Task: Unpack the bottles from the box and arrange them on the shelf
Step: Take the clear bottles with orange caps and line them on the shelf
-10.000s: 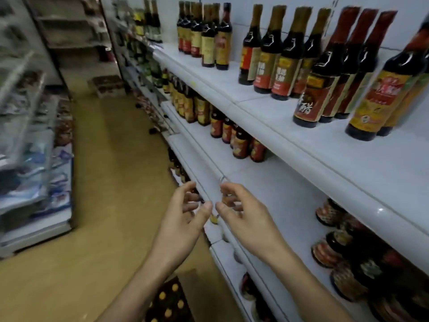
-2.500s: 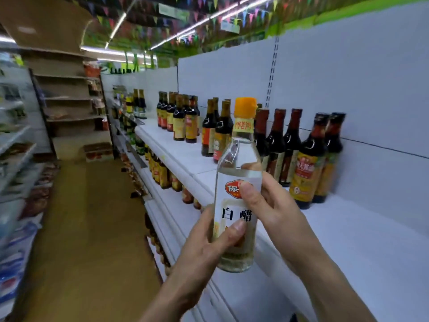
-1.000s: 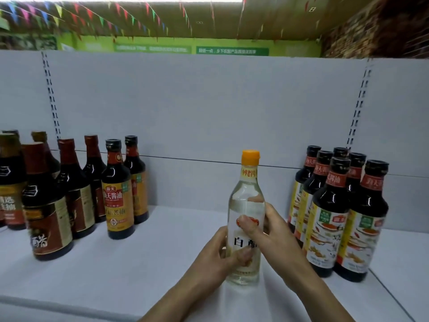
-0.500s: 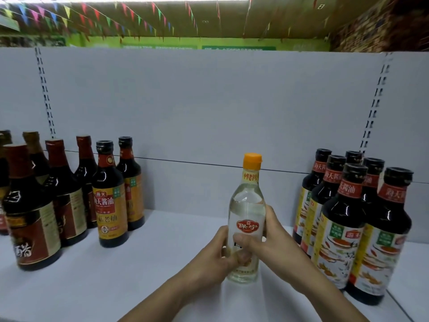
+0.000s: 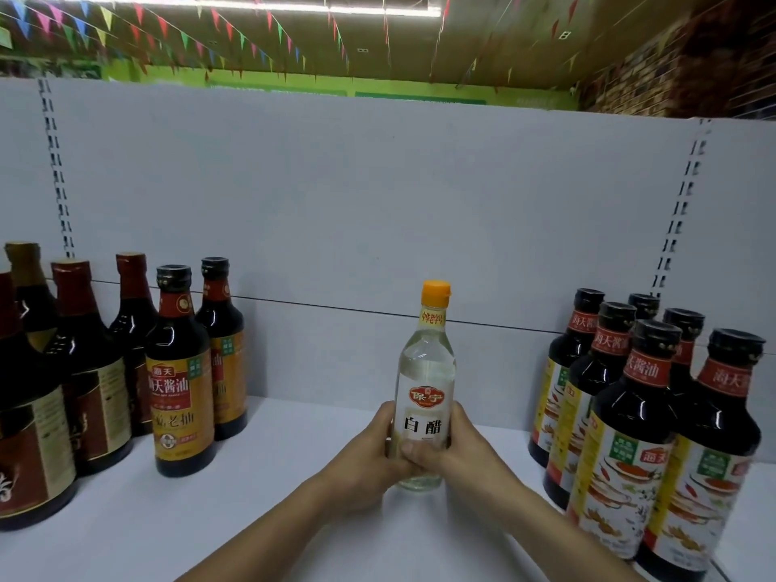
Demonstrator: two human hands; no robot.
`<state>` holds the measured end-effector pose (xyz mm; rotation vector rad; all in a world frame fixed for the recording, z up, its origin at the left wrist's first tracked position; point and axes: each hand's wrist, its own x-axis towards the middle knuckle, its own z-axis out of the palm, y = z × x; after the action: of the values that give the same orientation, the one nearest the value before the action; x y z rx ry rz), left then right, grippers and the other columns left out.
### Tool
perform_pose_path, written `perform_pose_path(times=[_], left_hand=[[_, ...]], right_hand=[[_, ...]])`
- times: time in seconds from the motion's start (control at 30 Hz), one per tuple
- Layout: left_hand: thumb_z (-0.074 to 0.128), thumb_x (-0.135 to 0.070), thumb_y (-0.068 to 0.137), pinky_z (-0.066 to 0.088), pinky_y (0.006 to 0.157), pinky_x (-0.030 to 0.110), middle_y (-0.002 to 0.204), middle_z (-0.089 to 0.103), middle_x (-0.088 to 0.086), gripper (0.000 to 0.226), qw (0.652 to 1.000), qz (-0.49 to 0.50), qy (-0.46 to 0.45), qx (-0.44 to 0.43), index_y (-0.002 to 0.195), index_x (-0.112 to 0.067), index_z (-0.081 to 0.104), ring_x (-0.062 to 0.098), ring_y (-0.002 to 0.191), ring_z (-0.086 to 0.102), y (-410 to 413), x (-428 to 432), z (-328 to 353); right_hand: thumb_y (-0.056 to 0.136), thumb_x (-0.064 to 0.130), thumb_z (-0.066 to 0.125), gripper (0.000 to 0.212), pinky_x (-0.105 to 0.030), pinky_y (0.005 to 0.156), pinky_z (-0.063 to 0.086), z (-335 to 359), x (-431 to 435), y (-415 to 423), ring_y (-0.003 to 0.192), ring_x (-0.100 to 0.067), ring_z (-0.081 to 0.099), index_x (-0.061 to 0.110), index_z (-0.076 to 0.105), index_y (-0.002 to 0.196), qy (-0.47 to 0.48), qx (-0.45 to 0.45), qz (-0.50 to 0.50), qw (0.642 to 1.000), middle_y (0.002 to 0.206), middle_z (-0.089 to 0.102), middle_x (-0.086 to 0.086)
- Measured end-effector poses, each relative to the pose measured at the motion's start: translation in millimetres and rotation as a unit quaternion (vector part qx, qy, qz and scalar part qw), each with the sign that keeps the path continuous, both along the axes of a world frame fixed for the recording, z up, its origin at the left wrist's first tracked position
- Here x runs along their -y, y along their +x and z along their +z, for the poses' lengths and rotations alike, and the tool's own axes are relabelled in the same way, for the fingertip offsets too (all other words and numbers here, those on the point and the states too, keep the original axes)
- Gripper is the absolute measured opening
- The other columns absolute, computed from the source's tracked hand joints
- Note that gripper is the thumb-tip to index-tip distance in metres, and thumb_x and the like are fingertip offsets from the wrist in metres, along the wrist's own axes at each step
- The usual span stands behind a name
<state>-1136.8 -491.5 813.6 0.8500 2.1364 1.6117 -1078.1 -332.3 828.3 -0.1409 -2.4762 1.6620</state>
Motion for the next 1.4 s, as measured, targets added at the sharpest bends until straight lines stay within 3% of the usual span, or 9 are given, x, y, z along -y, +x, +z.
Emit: perform_pose_path(times=[0.1,0.33,0.5,0.67,0.77,0.83,1.03,1.13,1.4], left_hand=[[0.074,-0.011,0.085,0.057,0.100,0.033,0.125,0.069,-0.006,0.064,1.000,0.011,-0.004,-0.002,0.139,-0.028,0.044,0.011,0.115,0.067,-13.7,-0.1,-0.1],[0.069,-0.045,0.056,0.056,0.099,0.035,0.119,0.071,-0.016,0.081,0.997,0.041,-0.030,-0.054,0.132,-0.034,0.044,0.004,0.110,0.068,-31.4,-3.3,-6.9],[0.073,-0.018,0.082,0.052,0.086,0.011,0.119,0.067,-0.026,0.071,0.989,0.098,0.002,-0.108,0.139,-0.042,0.038,-0.011,0.105,0.064,-32.5,-8.1,-13.7],[0.065,-0.006,0.089,0.048,0.083,0.006,0.115,0.067,-0.029,0.065,0.978,0.157,0.041,-0.134,0.129,-0.050,0.041,-0.012,0.105,0.064,-36.5,-8.9,-18.2],[0.062,-0.008,0.089,0.051,0.094,0.013,0.128,0.064,-0.022,0.068,0.977,0.165,0.046,-0.130,0.143,-0.042,0.037,-0.006,0.115,0.062,-39.5,-10.5,-22.7],[0.060,-0.008,0.089,0.049,0.097,0.013,0.132,0.062,-0.023,0.071,0.977,0.164,0.040,-0.127,0.147,-0.041,0.034,-0.008,0.117,0.060,-40.5,-10.4,-24.0],[0.058,-0.002,0.087,0.044,0.079,-0.001,0.119,0.064,-0.030,0.072,0.976,0.166,0.012,-0.138,0.134,-0.051,0.033,-0.020,0.101,0.059,-38.2,-9.7,-19.4],[0.058,-0.003,0.087,0.046,0.079,0.001,0.116,0.062,-0.033,0.077,0.976,0.164,-0.007,-0.140,0.144,-0.046,0.028,-0.020,0.100,0.060,-37.6,-10.2,-19.7],[0.061,-0.017,0.093,0.043,0.079,-0.001,0.115,0.056,-0.041,0.070,0.976,0.134,-0.057,-0.162,0.143,-0.050,0.025,-0.025,0.099,0.056,-36.9,-13.0,-20.7]], right_hand=[[0.085,0.028,0.081,0.052,-0.036,0.097,0.058,-6.4,0.9,-11.9,0.107,-0.010,0.072,0.024,0.052,0.127,-0.035,0.006,-0.006,0.999,0.115,0.074,0.007],[0.084,0.036,0.078,0.053,-0.035,0.102,0.054,-24.8,1.4,-39.7,0.112,-0.007,0.067,0.031,0.051,0.130,-0.011,0.033,-0.027,0.999,0.121,0.070,0.013],[0.086,0.040,0.076,0.053,-0.033,0.101,0.053,-26.8,1.0,-53.3,0.112,-0.004,0.066,0.030,0.050,0.131,0.016,0.026,-0.031,0.999,0.121,0.069,0.015],[0.066,0.081,0.062,0.069,-0.039,0.101,0.051,-30.4,13.3,-71.6,0.112,-0.011,0.064,0.043,0.050,0.123,0.094,0.033,-0.075,0.992,0.118,0.067,0.018],[0.061,0.091,0.053,0.073,-0.040,0.100,0.050,-34.0,15.6,-79.7,0.113,-0.016,0.063,0.047,0.049,0.120,0.132,0.036,-0.093,0.986,0.118,0.066,0.013],[0.062,0.091,0.053,0.070,-0.040,0.099,0.051,-35.3,16.6,-79.7,0.112,-0.017,0.063,0.048,0.049,0.117,0.132,0.033,-0.094,0.986,0.117,0.066,0.013],[0.063,0.091,0.051,0.075,-0.039,0.095,0.053,-36.2,19.2,-73.6,0.111,-0.014,0.064,0.044,0.048,0.122,0.126,0.000,-0.110,0.986,0.115,0.066,0.016],[0.062,0.090,0.051,0.076,-0.039,0.093,0.054,-35.6,19.4,-70.3,0.109,-0.011,0.064,0.043,0.049,0.121,0.116,-0.008,-0.112,0.987,0.114,0.066,0.017],[0.083,0.063,0.063,0.055,-0.040,0.092,0.053,-37.6,17.9,-66.8,0.115,-0.015,0.059,0.036,0.043,0.126,0.104,-0.029,-0.148,0.983,0.119,0.063,0.013]])
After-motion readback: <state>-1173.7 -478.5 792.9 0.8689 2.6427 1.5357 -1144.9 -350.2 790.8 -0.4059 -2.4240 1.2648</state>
